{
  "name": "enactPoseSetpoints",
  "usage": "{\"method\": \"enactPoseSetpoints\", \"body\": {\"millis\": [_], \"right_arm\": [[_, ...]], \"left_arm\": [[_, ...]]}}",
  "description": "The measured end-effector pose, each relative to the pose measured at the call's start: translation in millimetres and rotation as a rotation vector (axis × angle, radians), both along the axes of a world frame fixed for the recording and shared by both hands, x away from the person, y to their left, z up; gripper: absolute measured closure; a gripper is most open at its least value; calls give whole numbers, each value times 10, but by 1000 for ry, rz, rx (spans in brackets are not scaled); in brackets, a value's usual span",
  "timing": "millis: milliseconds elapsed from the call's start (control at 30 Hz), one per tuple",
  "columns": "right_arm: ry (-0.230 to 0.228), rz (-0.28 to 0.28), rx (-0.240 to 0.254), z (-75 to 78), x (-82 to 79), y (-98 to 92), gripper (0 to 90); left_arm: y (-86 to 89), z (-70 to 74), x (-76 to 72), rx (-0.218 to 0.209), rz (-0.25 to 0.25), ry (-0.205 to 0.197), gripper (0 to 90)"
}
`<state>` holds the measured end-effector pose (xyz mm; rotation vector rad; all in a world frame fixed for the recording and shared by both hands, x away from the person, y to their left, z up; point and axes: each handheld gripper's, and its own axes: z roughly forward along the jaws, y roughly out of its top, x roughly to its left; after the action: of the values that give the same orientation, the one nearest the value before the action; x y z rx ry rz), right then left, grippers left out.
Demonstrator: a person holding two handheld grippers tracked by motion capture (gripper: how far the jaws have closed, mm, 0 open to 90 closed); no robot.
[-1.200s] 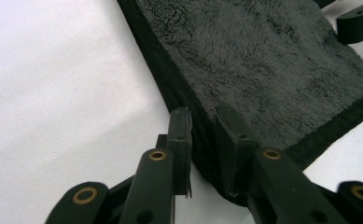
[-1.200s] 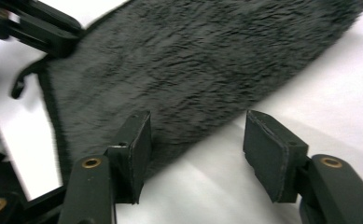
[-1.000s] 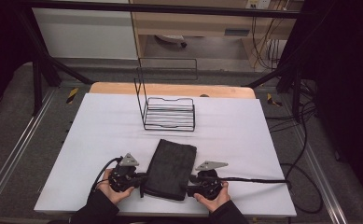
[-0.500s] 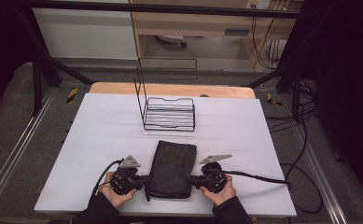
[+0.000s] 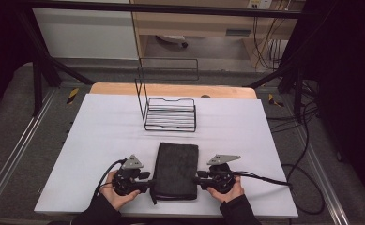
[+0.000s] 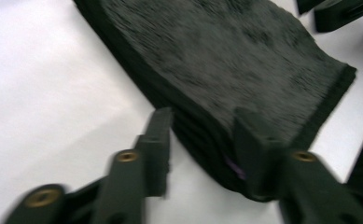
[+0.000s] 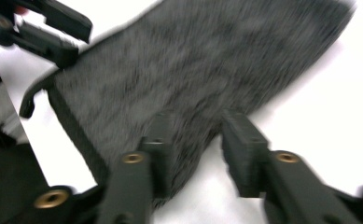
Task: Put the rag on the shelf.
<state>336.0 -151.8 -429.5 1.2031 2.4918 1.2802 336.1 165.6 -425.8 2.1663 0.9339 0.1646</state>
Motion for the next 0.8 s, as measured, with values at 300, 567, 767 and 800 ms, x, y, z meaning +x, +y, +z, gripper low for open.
{"method": "enactPoseSetpoints", "body": {"millis": [300,567,767,800], "right_arm": [[-89,-53,47,81,223,-169,136],[-91,-74,37,89,317,-214,71],[-81,-75,30,37,309,-213,66],[-80,-80,32,38,304,-216,68]], "left_arm": [[81,99,293,-5,26,-23,209],[-1,196,628,15,85,-64,133],[-151,134,887,21,138,-58,172],[-184,106,921,23,140,-59,201]]}}
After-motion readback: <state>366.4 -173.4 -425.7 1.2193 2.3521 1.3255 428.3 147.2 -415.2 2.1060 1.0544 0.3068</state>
